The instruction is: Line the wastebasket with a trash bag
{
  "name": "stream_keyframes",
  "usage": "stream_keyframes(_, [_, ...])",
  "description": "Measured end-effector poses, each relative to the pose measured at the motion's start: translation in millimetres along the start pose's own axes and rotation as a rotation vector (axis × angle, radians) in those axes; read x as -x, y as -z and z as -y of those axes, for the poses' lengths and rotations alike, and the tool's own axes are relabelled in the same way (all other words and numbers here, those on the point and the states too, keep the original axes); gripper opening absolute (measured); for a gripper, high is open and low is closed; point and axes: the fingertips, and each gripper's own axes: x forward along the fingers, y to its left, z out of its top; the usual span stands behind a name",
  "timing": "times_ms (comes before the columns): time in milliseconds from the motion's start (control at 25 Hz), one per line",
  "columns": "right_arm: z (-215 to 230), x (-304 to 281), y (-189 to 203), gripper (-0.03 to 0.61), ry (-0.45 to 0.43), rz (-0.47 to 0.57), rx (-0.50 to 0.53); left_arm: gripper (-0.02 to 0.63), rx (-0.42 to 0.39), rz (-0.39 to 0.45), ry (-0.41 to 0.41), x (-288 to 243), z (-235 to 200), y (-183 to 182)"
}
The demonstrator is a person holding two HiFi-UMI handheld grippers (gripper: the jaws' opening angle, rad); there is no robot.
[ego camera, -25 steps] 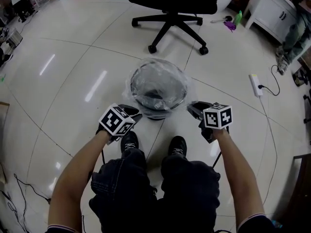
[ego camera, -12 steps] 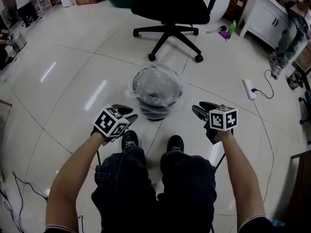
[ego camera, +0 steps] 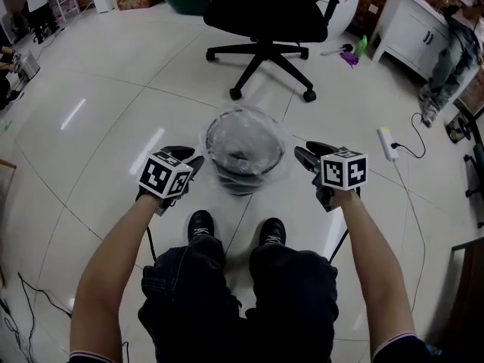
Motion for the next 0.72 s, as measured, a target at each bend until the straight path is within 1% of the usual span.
stream_keyframes(120, [6.1, -17.0, -7.4, 0.178, -0.006, -0.015, 0.008, 0.118, 0.016, -0.023, -0.026, -15.4, -15.1, -1.4])
stream_keyframes(240, [11.6, -37.9, -7.8, 0.176, -0.023, -0.061, 0.032, 0.120, 0.029, -0.064, -0.016, -31.5, -26.8, 3.2])
stream_keyframes(280, [12.5, -44.5, -6.3, 0.154, -0.029, -0.080, 0.046, 0.120, 0.035, -0.074, -0.008, -36.6, -29.8, 5.3])
stream_keyframes(400, [20.9, -59.7, -5.2, 0.013, -0.020, -0.108, 0.085, 0.113, 0.041, -0.090, 0.009, -50.1, -38.3, 8.8])
stream_keyframes(480, [28.3, -67.6, -6.8, 0.003, -0.013, -0.104, 0.083, 0.099, 0.040, -0.095, 0.014, -57.5, -42.4, 9.8])
stream_keyframes(560, [35.6, -74.0, -9.0, 0.003, -0.002, -0.103, 0.084, 0.050, 0.032, -0.101, 0.013, -63.6, -46.3, 9.8])
stream_keyframes(600, [39.4, -76.6, -10.0, 0.003, 0.007, -0.102, 0.087, 0.038, 0.027, -0.103, 0.010, -66.3, -48.1, 9.4])
stream_keyframes(720, [50.9, -84.1, -13.7, 0.003, 0.034, -0.099, 0.094, 0.018, 0.013, -0.102, 0.001, -73.9, -53.8, 5.9])
